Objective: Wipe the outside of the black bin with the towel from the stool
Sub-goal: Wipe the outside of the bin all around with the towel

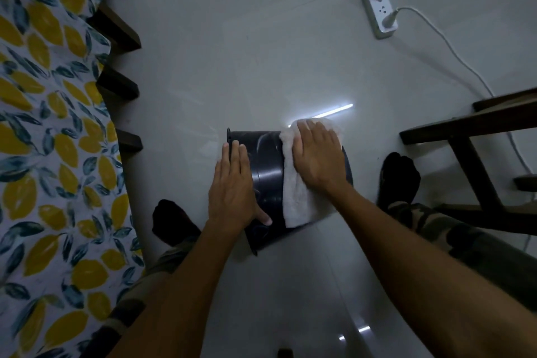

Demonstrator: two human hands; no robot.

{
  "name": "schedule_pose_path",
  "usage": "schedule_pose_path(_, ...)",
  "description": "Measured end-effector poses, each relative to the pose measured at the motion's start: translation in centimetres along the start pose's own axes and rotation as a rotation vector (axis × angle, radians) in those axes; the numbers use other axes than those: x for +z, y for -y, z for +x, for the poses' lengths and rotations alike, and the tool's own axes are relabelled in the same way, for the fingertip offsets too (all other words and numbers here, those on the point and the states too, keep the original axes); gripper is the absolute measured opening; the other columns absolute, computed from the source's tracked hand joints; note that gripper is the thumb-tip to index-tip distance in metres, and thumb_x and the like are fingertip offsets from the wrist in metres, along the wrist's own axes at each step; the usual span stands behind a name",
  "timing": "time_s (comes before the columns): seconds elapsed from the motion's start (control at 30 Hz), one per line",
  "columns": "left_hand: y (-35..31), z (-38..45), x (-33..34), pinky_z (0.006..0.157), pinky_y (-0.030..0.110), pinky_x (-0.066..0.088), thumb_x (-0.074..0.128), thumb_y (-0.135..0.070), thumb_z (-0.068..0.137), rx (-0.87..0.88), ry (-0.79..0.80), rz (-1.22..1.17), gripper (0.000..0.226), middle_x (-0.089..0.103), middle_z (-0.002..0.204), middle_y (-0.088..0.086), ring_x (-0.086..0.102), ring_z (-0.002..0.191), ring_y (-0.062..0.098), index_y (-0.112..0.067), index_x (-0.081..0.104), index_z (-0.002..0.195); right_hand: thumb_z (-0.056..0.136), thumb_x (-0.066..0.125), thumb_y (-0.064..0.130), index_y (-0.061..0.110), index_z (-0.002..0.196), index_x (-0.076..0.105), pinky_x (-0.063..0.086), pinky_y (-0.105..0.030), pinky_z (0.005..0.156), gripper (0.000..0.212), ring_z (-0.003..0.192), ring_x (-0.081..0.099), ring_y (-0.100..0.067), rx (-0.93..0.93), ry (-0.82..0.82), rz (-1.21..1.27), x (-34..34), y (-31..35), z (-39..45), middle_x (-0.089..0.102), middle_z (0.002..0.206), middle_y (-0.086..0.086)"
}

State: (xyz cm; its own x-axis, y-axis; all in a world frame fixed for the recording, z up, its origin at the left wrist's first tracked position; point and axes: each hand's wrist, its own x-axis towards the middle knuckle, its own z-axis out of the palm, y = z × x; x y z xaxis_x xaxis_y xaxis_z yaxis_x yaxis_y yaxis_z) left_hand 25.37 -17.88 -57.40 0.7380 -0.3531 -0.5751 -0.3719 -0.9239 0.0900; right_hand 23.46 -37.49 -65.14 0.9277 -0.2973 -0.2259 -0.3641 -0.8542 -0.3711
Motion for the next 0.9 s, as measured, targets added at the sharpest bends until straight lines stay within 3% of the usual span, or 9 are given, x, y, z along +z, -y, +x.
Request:
schedule_pose_path(0.17,-0.2,-0.3,0.1,0.120,0.040,-0.011,0.086,-0.077,0.042,-0.007,-0.012,-0.011,0.171,-0.025,0.165,0.016,-0.024,0.152,0.033,-0.005,-0.018,0.158,0.109,0.027,0.037,0.012,0.163,0.016,0.010,-0.048,0.128,0.061,0.160,0.005,-0.025,-0.066,-0.023,-0.021,0.9,1.0,-9.9,0.013,0.171,-0.012)
schedule_pose_path(0.33,-0.4,-1.5,1.7,0.119,0.041,-0.013,0.079,-0.083,0.045,-0.015,-0.037,0.008,0.168,-0.026,0.165,0.017,-0.025,0.152,0.035,-0.004,-0.015,0.159,0.109,0.010,0.047,0.012,0.161,0.026,0.023,-0.053,0.125,0.065,0.156,0.021,-0.030,-0.312,0.026,-0.042,1.4,1.6,-11.9,0.026,0.168,-0.013)
schedule_pose_path(0.43,-0.8,-2.4,3.2,0.121,0.047,-0.016,0.075,-0.087,0.048,-0.005,-0.050,0.057,0.165,-0.026,0.164,0.021,-0.025,0.151,0.039,-0.004,-0.016,0.158,0.107,0.026,0.042,0.015,0.161,0.027,0.017,-0.051,0.127,0.060,0.157,0.019,-0.026,-0.469,0.112,-0.080,1.2,2.9,-8.1,0.025,0.169,-0.009)
schedule_pose_path(0.53,-1.3,-3.7,4.1,0.120,0.045,-0.015,0.078,-0.086,0.043,-0.038,-0.059,-0.011,0.168,-0.023,0.166,0.018,-0.021,0.152,0.037,-0.005,-0.012,0.160,0.106,0.030,0.040,0.020,0.152,0.044,0.029,-0.046,0.123,0.052,0.144,0.043,-0.021,-0.411,0.150,-0.005,0.8,5.3,-3.1,0.049,0.156,-0.005)
schedule_pose_path(0.63,-1.4,-3.8,3.6,0.119,0.042,-0.012,0.083,-0.081,0.041,-0.047,-0.054,-0.030,0.170,-0.025,0.165,0.016,-0.026,0.150,0.031,-0.004,-0.013,0.159,0.105,0.025,0.040,0.018,0.124,0.064,0.051,-0.042,0.098,0.049,0.101,0.066,-0.021,-0.245,0.246,0.053,-0.3,6.9,2.3,0.071,0.119,-0.008)
schedule_pose_path(0.67,-1.5,-3.8,3.3,0.119,0.041,-0.013,0.083,-0.079,0.043,-0.045,-0.049,-0.023,0.169,-0.027,0.165,0.016,-0.028,0.149,0.031,-0.004,-0.014,0.159,0.106,0.022,0.041,0.016,0.122,0.064,0.051,-0.041,0.095,0.051,0.097,0.066,-0.023,-0.169,0.336,0.040,-0.6,7.0,3.8,0.072,0.117,-0.011)
schedule_pose_path(0.77,-1.6,-3.3,2.3,0.117,0.042,-0.015,0.083,-0.077,0.049,-0.065,-0.022,0.002,0.166,-0.031,0.163,0.017,-0.026,0.151,0.034,-0.003,-0.019,0.157,0.106,0.025,0.036,0.010,0.131,0.062,0.045,-0.046,0.104,0.052,0.119,0.062,-0.034,0.044,0.529,-0.009,-1.7,6.4,6.0,0.065,0.135,-0.018)
schedule_pose_path(0.83,-1.6,-2.7,1.7,0.117,0.043,-0.016,0.084,-0.075,0.050,-0.080,-0.007,0.019,0.166,-0.030,0.163,0.018,-0.024,0.152,0.035,-0.003,-0.021,0.156,0.105,0.030,0.029,0.008,0.122,0.067,0.050,-0.046,0.100,0.046,0.113,0.065,-0.036,0.065,0.432,-0.087,-2.0,5.4,5.5,0.069,0.126,-0.018)
schedule_pose_path(0.9,-1.5,-2.4,1.4,0.118,0.043,-0.015,0.087,-0.073,0.048,-0.088,-0.001,0.007,0.167,-0.029,0.164,0.018,-0.023,0.153,0.035,-0.003,-0.019,0.157,0.105,0.031,0.026,0.007,0.108,0.070,0.055,-0.043,0.092,0.044,0.098,0.070,-0.033,-0.005,0.228,-0.156,-1.7,4.4,4.0,0.074,0.109,-0.015)
